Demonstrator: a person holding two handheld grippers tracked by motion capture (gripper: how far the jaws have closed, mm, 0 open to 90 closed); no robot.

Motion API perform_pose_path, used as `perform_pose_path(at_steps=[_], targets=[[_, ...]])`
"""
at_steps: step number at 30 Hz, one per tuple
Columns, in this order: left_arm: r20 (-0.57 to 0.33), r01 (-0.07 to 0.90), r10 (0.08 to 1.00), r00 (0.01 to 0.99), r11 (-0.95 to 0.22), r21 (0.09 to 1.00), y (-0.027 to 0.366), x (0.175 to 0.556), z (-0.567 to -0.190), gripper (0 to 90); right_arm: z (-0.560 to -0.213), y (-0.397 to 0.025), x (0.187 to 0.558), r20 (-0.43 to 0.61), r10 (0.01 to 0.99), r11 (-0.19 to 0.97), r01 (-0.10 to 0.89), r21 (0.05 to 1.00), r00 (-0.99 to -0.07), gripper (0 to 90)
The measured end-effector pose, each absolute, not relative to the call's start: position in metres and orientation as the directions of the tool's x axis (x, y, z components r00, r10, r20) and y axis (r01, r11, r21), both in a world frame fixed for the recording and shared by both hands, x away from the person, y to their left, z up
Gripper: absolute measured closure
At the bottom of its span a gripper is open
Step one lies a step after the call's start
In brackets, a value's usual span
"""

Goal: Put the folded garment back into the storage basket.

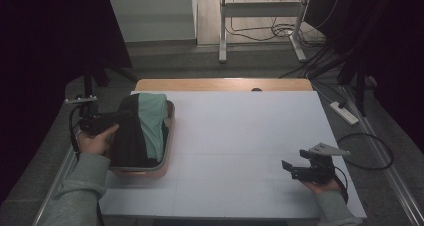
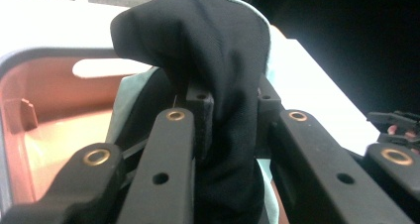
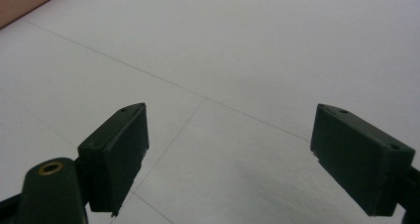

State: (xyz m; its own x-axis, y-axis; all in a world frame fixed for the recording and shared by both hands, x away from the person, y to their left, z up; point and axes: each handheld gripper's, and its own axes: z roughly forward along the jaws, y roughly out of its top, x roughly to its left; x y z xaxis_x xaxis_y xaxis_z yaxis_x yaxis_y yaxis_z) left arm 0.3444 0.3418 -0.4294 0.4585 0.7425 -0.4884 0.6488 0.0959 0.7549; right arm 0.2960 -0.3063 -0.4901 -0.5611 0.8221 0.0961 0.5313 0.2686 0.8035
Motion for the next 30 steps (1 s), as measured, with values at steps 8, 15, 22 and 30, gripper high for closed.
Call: perform_pose_path(at_steps=[8, 15, 22, 30], targets=[[-0.458, 0.691, 0.774, 0.437, 0.036, 0.722, 0.331, 0.353, -0.439, 75.4, -0.49, -0.306, 0.296, 0.096, 0.823, 0.268, 0.531, 0.804, -0.56, 15.6], [-0.451, 0.729, 0.786, 0.422, 0.002, 0.685, 0.324, 0.359, -0.447, 74.7, -0.49, -0.307, 0.296, 0.096, 0.823, 0.268, 0.532, 0.804, -0.56, 15.6], [-0.443, 0.761, 0.802, 0.4, -0.022, 0.648, 0.321, 0.365, -0.457, 73.9, -0.49, -0.307, 0.296, 0.096, 0.822, 0.268, 0.531, 0.804, -0.561, 15.6], [-0.426, 0.783, 0.824, 0.373, -0.033, 0.621, 0.32, 0.369, -0.463, 72.3, -0.49, -0.307, 0.296, 0.095, 0.822, 0.27, 0.531, 0.803, -0.561, 15.6]])
